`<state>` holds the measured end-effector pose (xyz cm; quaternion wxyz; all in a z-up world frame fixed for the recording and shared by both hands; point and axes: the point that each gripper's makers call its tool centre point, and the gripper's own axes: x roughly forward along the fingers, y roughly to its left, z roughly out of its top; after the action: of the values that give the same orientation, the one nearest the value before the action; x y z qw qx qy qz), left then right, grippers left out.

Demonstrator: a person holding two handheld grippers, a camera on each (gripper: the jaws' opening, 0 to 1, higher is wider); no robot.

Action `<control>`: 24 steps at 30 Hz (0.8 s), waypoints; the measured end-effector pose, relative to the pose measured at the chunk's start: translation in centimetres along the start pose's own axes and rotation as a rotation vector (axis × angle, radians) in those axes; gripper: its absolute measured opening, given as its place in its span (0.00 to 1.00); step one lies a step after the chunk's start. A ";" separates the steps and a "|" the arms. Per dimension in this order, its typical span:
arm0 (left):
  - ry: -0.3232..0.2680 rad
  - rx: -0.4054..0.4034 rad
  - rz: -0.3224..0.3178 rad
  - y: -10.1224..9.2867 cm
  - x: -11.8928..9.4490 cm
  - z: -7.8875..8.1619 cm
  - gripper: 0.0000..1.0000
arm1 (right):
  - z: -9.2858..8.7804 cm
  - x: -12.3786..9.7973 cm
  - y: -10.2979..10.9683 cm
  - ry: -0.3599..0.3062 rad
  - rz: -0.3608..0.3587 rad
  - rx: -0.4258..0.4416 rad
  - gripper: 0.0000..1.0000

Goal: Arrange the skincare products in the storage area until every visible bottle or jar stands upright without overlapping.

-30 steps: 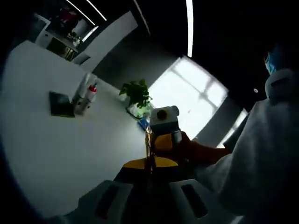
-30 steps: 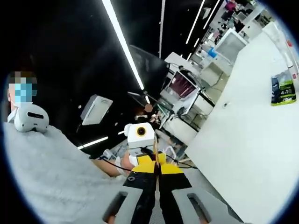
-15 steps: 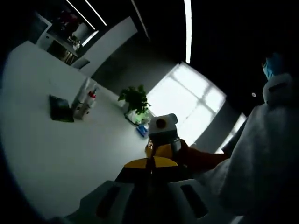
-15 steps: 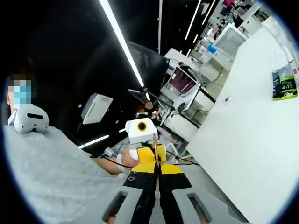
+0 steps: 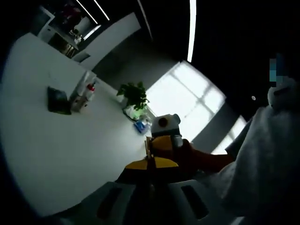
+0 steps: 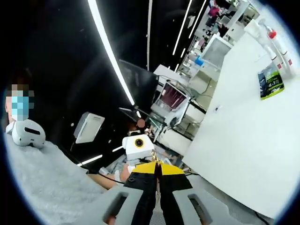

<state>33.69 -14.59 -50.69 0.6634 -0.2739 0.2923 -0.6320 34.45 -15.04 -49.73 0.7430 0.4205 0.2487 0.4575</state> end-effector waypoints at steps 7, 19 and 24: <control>-0.152 -0.180 -0.071 0.1 -1.1 2.7 0.00 | 0.2 0.4 0.7 -0.013 -0.091 -0.035 0.07; -0.116 -0.265 -0.122 -0.3 -1.4 3.0 0.00 | 2.0 -0.8 1.4 -0.186 -0.190 0.027 0.00; -0.064 -0.290 -0.157 0.0 -1.7 3.4 0.00 | 1.9 -0.3 1.8 -0.216 -0.220 0.019 0.00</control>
<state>36.14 -12.89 -48.35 0.5746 -0.4088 0.3370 -0.6239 34.93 -15.66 -47.24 0.8070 0.4446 0.2163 0.3228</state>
